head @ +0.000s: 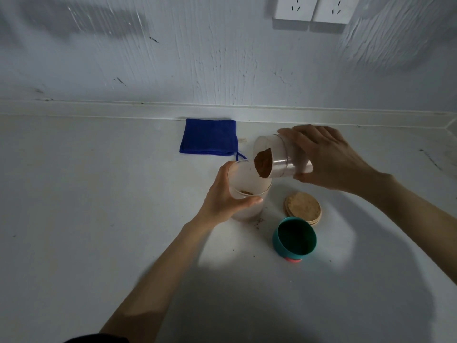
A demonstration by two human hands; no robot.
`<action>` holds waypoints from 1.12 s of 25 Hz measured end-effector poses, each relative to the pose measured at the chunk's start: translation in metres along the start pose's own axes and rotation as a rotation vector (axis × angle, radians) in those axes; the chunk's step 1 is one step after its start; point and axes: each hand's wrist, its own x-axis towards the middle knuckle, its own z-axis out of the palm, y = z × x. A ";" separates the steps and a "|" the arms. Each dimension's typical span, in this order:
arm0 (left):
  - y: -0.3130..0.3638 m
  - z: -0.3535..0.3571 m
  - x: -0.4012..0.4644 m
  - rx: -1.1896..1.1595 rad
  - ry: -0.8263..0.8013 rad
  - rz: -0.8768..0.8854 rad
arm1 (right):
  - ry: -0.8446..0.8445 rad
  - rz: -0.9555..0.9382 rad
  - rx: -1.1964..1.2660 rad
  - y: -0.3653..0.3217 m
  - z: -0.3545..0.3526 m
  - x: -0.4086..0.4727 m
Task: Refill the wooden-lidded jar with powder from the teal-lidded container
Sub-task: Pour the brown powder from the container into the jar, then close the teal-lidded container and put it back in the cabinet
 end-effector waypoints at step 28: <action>0.006 -0.003 -0.111 -0.114 -0.033 -0.076 | 0.044 0.378 0.965 -0.150 0.077 -0.089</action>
